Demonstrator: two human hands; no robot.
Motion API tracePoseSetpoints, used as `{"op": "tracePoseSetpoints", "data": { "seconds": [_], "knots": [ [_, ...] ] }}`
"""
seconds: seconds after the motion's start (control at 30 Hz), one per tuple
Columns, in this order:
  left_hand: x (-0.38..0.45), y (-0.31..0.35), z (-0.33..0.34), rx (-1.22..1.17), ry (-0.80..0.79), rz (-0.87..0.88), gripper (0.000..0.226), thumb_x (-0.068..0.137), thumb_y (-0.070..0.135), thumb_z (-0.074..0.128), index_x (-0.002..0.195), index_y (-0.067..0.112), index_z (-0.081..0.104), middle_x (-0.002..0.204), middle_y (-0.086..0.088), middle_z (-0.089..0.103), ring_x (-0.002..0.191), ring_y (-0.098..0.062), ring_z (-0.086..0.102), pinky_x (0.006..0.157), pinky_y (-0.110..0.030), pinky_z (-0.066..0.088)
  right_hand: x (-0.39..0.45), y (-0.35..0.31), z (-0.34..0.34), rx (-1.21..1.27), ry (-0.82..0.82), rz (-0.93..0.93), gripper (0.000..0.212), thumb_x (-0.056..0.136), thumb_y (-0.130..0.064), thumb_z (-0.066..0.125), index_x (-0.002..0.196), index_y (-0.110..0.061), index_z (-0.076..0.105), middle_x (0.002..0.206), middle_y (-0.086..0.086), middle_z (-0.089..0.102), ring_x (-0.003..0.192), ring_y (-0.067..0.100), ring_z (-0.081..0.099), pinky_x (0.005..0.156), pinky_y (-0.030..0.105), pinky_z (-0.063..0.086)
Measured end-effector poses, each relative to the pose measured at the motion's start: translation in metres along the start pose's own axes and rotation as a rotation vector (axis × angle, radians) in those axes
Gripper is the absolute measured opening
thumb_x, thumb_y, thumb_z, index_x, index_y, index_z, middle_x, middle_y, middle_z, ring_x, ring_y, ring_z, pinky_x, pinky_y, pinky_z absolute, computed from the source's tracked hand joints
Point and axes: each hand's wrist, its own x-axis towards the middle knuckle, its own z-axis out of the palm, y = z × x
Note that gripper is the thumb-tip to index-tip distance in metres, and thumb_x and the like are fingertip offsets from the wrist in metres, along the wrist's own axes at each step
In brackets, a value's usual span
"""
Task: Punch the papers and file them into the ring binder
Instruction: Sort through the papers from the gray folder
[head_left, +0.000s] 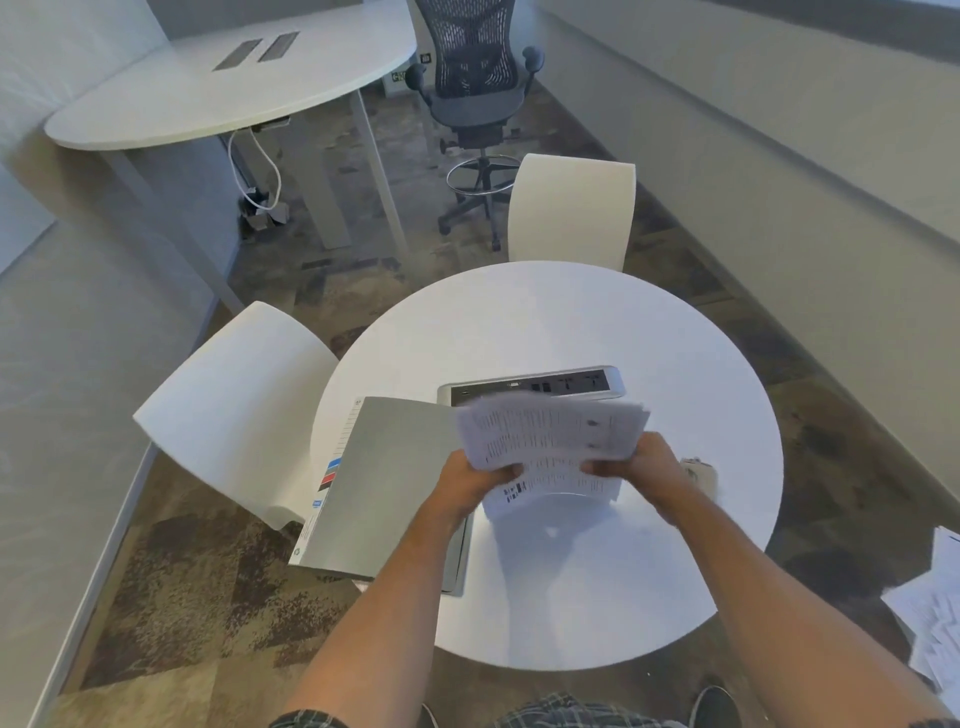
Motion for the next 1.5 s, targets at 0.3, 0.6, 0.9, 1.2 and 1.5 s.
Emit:
{"op": "tracePoseSetpoints", "data": {
  "seconds": [0.3,0.6,0.9,1.2,1.5],
  "knots": [
    [0.001,-0.042,-0.012,0.229,0.032,-0.048,0.029,0.072,0.023,0.077,0.079,-0.004,0.073,0.079,-0.015,0.069,0.076,-0.019,0.059,0.069,-0.039,0.046,-0.009,0.033,0.001,-0.146,0.004,0.042,0.006,0.086,-0.007,0.077,0.09,-0.008,0.082,0.084,-0.006,0.08,0.076,0.014,0.073,0.063,0.017,0.052],
    [0.002,-0.013,0.009,-0.066,0.032,-0.106,0.028,0.079,0.018,0.085,0.105,0.018,0.076,0.103,-0.001,0.079,0.094,-0.012,0.075,0.076,-0.02,0.054,-0.011,0.024,0.01,0.161,-0.003,0.108,0.051,0.069,-0.027,0.088,0.112,-0.003,0.073,0.105,0.015,0.078,0.096,0.035,0.076,0.087,0.055,0.06],
    [0.0,-0.02,0.015,-0.209,0.087,-0.192,0.037,0.081,0.005,0.081,0.117,0.006,0.071,0.109,-0.008,0.076,0.098,-0.021,0.074,0.085,-0.034,0.059,-0.014,0.033,0.014,0.223,-0.105,0.189,0.047,0.08,-0.022,0.08,0.123,-0.007,0.068,0.113,0.017,0.076,0.103,0.039,0.074,0.09,0.057,0.058],
    [0.0,-0.057,0.006,-0.027,0.142,-0.305,0.021,0.088,-0.001,0.073,0.109,-0.005,0.071,0.095,-0.014,0.077,0.073,-0.021,0.074,0.066,-0.032,0.062,-0.021,0.055,0.012,-0.004,0.132,0.231,0.018,0.087,-0.018,0.079,0.104,-0.013,0.075,0.093,0.004,0.081,0.081,0.024,0.079,0.072,0.04,0.063],
    [-0.005,-0.078,0.011,0.143,0.14,-0.351,0.02,0.09,-0.009,0.06,0.101,0.006,0.069,0.088,-0.01,0.075,0.083,-0.025,0.073,0.08,-0.04,0.063,-0.021,0.093,0.016,-0.355,0.166,0.429,0.027,0.092,-0.012,0.064,0.119,-0.013,0.062,0.114,0.008,0.073,0.092,0.021,0.07,0.077,0.037,0.059]
  ]
}}
